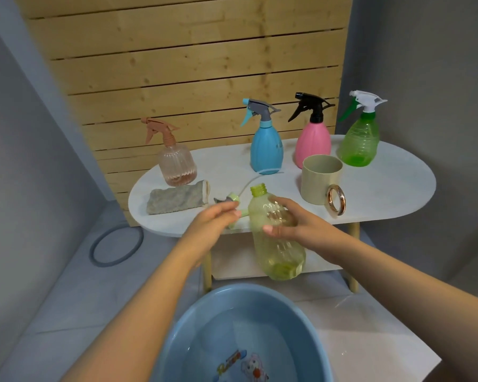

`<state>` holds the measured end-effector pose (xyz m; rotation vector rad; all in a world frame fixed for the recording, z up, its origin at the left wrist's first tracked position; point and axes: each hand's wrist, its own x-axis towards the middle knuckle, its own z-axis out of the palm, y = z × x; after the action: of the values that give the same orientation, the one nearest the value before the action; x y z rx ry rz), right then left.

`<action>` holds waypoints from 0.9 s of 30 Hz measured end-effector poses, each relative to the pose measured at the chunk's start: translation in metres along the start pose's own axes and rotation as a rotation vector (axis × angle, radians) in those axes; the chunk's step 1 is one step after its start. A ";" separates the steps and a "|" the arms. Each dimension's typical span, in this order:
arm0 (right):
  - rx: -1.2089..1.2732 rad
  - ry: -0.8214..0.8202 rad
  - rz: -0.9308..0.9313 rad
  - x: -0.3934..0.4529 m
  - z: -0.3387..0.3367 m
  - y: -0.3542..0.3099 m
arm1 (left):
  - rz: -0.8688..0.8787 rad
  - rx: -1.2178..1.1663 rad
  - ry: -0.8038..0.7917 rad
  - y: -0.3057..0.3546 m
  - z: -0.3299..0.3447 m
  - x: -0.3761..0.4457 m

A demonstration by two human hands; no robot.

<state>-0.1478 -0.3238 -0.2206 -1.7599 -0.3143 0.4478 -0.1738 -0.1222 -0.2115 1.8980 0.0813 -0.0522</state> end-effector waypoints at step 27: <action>-0.208 0.723 0.220 0.022 -0.057 0.012 | -0.096 0.015 0.119 -0.019 0.032 0.002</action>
<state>-0.1023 -0.3662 -0.2237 -2.0404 0.3599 -0.0914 -0.1730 -0.1466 -0.2404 1.9105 0.2535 -0.0052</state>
